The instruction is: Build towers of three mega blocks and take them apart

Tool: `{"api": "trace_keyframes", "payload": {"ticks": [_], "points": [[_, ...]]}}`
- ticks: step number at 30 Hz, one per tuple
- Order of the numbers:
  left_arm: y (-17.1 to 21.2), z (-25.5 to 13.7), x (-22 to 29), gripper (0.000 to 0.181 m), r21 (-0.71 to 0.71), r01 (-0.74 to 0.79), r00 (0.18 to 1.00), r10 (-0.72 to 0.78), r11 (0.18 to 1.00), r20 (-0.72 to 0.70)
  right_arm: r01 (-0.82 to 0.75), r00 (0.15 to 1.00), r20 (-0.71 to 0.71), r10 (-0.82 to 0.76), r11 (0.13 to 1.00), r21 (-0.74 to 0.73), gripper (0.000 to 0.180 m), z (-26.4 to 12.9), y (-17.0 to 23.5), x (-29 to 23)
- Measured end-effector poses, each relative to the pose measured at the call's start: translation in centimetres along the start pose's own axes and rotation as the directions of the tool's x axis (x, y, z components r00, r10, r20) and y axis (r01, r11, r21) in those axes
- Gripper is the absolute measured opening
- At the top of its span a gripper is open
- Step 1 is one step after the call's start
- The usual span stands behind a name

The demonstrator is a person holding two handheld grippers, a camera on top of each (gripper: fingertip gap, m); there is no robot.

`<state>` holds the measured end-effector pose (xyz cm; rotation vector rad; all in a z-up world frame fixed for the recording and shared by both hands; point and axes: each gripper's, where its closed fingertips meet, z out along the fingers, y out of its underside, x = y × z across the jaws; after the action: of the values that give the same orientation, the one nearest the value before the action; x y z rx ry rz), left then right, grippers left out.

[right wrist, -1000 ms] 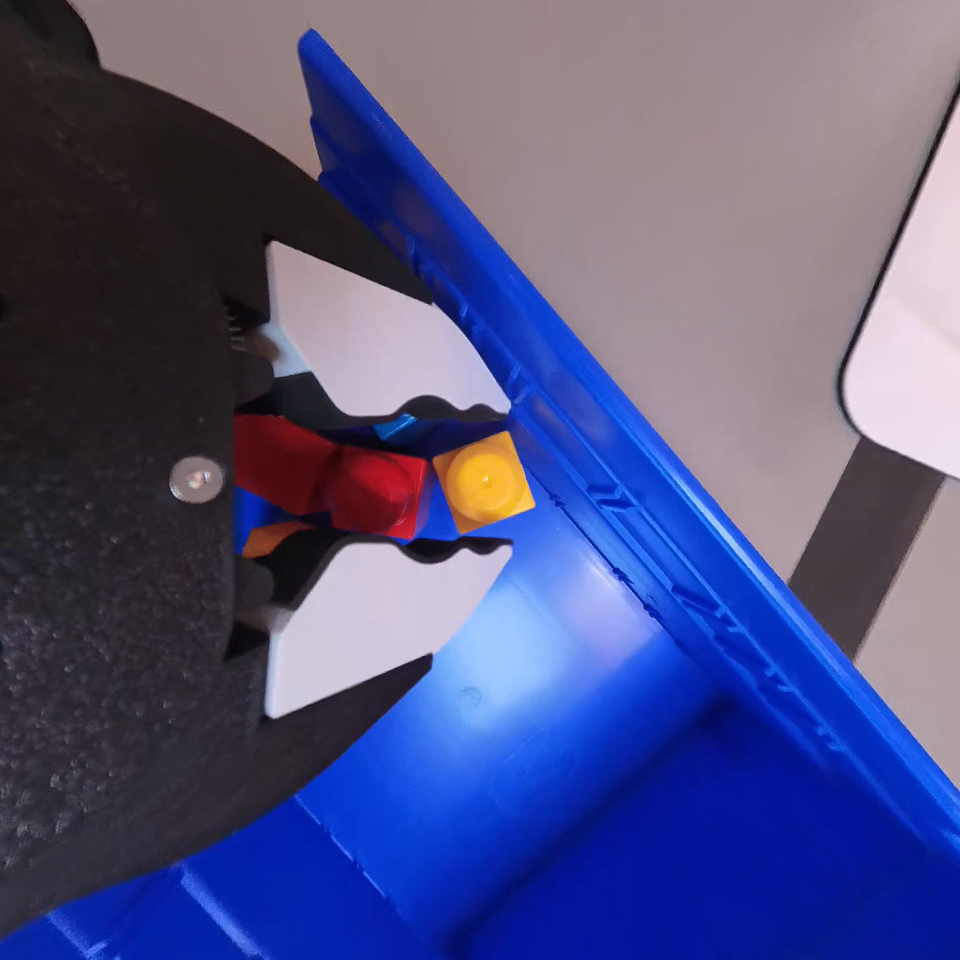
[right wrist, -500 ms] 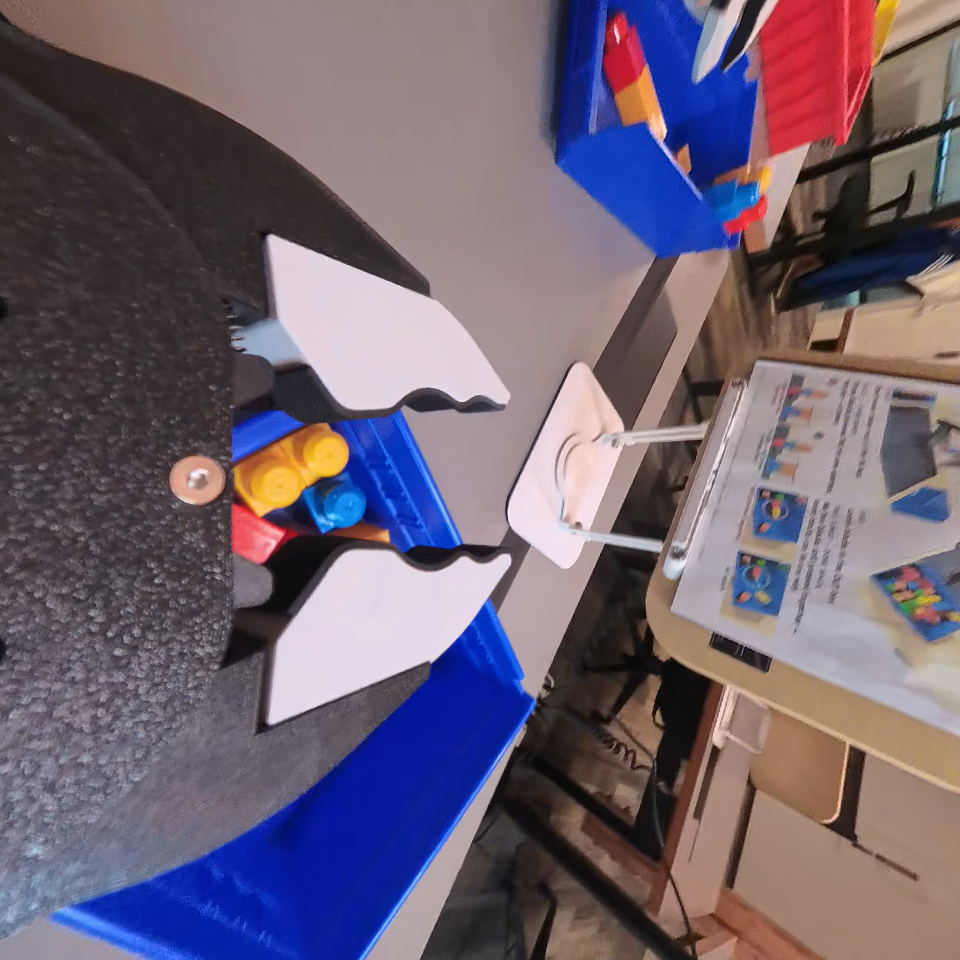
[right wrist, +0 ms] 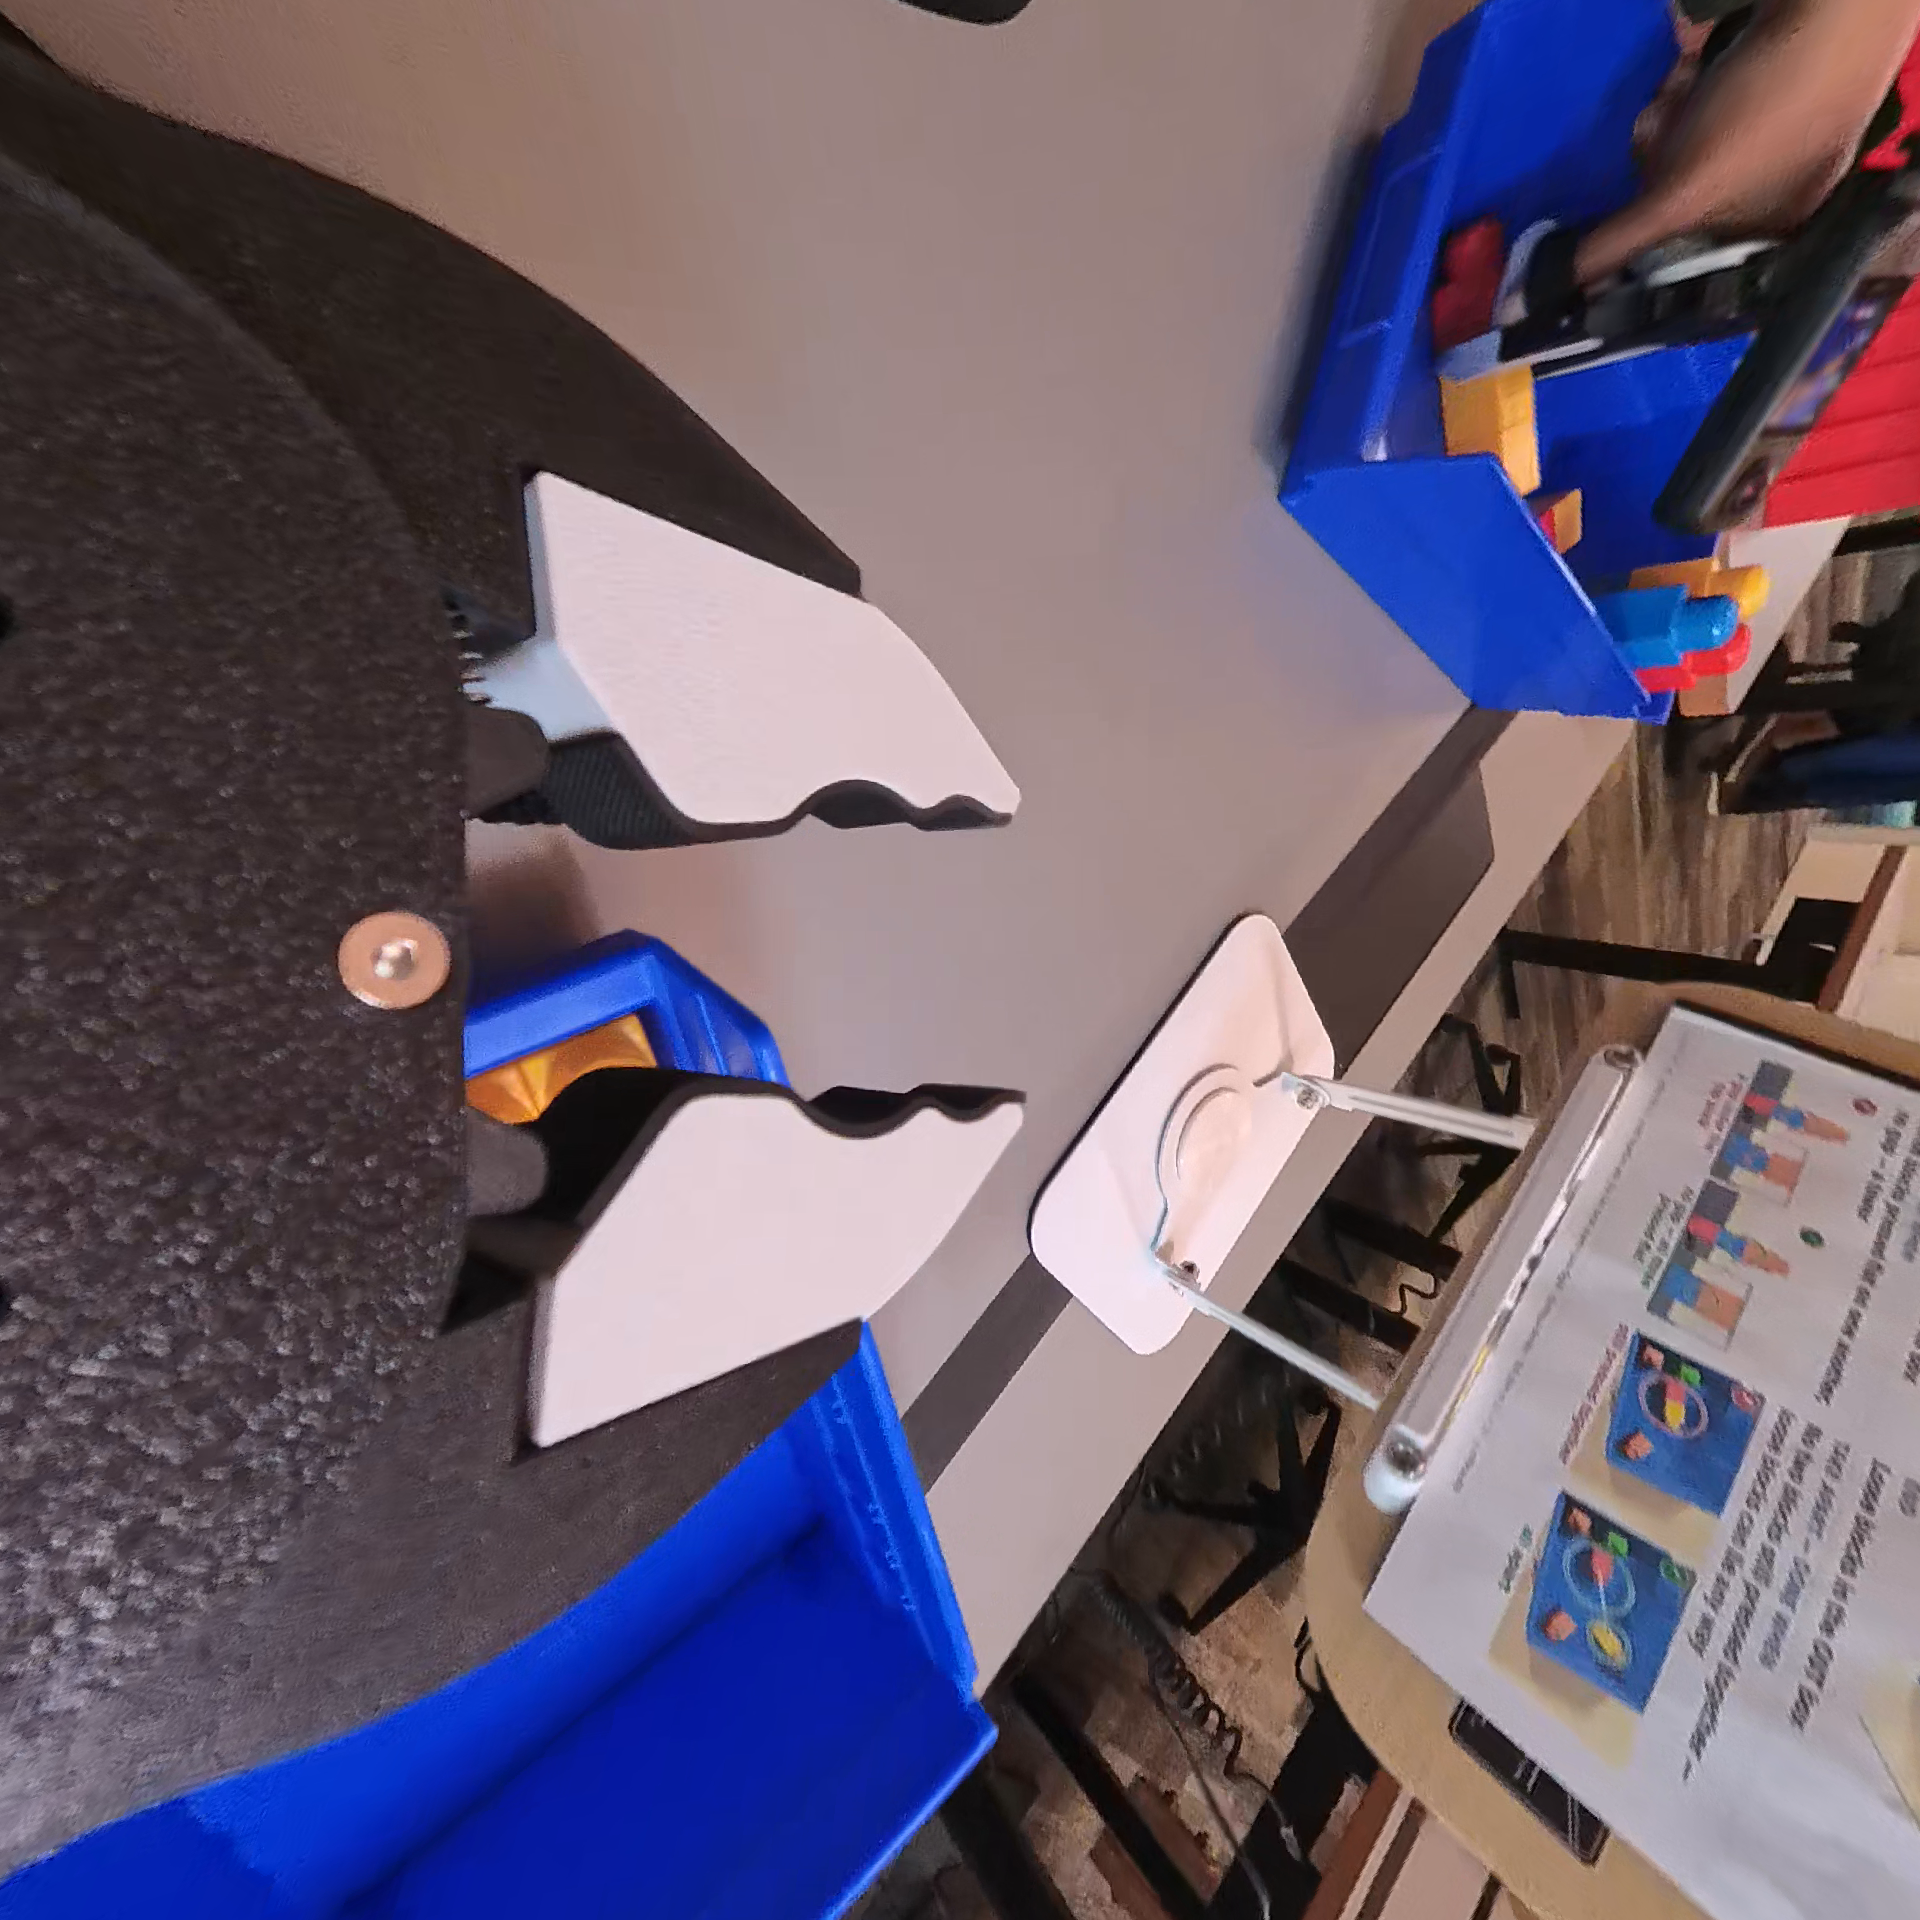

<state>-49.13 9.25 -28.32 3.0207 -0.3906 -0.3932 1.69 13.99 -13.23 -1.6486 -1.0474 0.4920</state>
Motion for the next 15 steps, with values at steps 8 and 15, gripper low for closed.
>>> {"api": "trace_keyframes", "payload": {"ticks": [8,15], "points": [[-3.4,-9.7,3.1,0.039,0.546,-0.038,0.999,0.053,0.837,-0.012,0.11,0.991,0.065,-0.118,0.988,0.107,0.044,0.1,-2.3,-4.1],[-2.1,-28.9,18.3,0.038,0.871,0.481,0.678,0.589,0.098,-0.44,-0.048,0.94,0.338,-0.044,0.964,0.26,0.052,1.0,-5.9,-12.7]]}}
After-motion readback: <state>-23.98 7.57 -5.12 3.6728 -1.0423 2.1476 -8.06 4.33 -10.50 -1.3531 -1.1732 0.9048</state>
